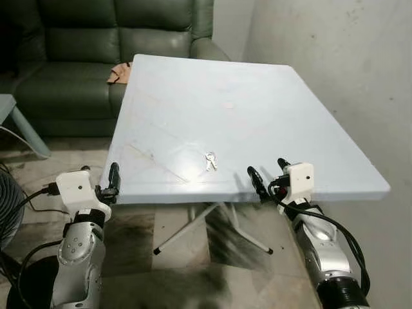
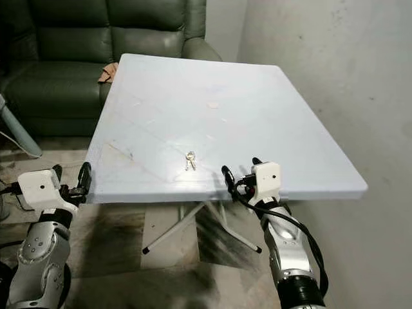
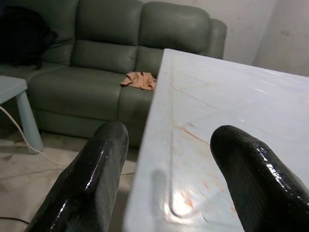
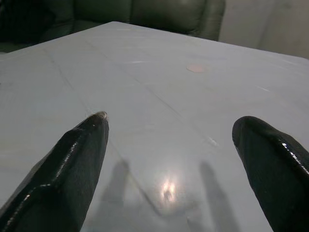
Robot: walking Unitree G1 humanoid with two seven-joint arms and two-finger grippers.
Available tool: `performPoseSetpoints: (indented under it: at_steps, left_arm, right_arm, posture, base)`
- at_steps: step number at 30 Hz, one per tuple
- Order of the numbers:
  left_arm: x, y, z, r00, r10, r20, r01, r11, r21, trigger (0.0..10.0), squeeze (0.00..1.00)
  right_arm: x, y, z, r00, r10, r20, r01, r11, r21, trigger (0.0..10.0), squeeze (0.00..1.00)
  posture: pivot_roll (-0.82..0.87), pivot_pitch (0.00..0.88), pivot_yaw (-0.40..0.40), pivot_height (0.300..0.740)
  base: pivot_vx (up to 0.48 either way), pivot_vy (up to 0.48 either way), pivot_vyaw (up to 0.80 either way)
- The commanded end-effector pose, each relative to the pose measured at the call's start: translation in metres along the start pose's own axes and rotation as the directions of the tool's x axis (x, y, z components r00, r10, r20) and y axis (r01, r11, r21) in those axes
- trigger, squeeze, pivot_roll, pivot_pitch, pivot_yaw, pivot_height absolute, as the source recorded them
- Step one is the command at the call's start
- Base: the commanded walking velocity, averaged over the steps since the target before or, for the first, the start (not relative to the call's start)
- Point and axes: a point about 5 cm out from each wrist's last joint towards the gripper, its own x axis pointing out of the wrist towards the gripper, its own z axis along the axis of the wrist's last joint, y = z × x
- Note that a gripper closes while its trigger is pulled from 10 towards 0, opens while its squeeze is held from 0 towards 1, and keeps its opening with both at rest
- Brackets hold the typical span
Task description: Hang keys on a hook
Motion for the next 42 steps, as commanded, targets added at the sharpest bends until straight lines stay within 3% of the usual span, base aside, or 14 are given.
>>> performPoseSetpoints:
  at_steps: [1,11,19,26,30,32,35,42]
  left_arm:
    - [0.002,-0.002,0.004,1.000,-0.009,0.010,0.009,1.000,0.000,10.0,0.00]
    - [0.002,-0.002,0.004,1.000,-0.004,0.009,0.004,1.000,-0.001,10.0,0.00]
    - [0.003,-0.003,0.004,1.000,0.013,0.012,-0.013,1.000,0.002,10.0,0.00]
    - [0.003,-0.019,0.000,0.998,-0.058,-0.009,0.058,0.998,0.004,10.0,0.00]
    - [0.003,-0.020,-0.001,0.998,-0.061,-0.012,0.061,0.998,0.007,10.0,0.00]
    - [-0.005,-0.036,-0.005,0.991,-0.136,-0.014,0.136,0.991,0.003,10.0,0.00]
    - [-0.010,-0.045,-0.009,0.983,-0.180,-0.026,0.180,0.984,0.005,10.0,0.00]
    - [-0.019,-0.064,-0.015,0.962,-0.269,-0.044,0.270,0.963,0.023,10.0,0.00]
  right_arm:
    - [0.002,-0.002,0.008,1.000,0.006,0.024,-0.005,1.000,-0.018,10.0,0.00]
    - [0.003,-0.001,0.009,0.999,0.017,0.036,-0.016,1.000,-0.015,10.0,0.00]
    - [0.004,-0.002,0.008,1.000,0.010,0.015,-0.010,1.000,0.016,10.0,0.00]
    - [0.006,-0.003,0.006,0.999,0.038,-0.019,-0.039,0.999,-0.017,10.0,0.00]
    - [0.006,-0.003,0.006,0.999,0.045,-0.021,-0.045,0.999,-0.016,10.0,0.00]
    - [0.008,0.000,0.009,0.985,0.166,-0.046,-0.170,0.980,-0.106,10.0,0.00]
    - [0.007,0.005,0.007,0.963,0.254,-0.093,-0.265,0.955,-0.136,10.0,0.00]
    - [0.012,0.014,0.007,0.931,0.335,-0.145,-0.351,0.931,-0.103,10.0,0.00]
  posture:
    - [-0.09,0.000,-0.072,0.740]
    - [-0.09,0.000,-0.073,0.740]
    - [-0.09,0.000,-0.077,0.740]
    - [-0.08,0.000,-0.076,0.740]
    - [-0.08,0.000,-0.076,0.740]
    - [-0.09,0.000,-0.071,0.740]
    - [-0.09,0.000,-0.071,0.740]
    - [-0.08,0.002,-0.079,0.740]
  base:
    - [0.394,0.000,0.56]
    - [0.387,0.000,0.80]
    - [0.037,0.000,0.00]
    - [0.000,0.000,0.00]
    - [0.000,0.000,0.00]
    - [0.000,0.000,0.00]
    - [0.000,0.000,0.00]
    - [0.000,0.000,0.00]
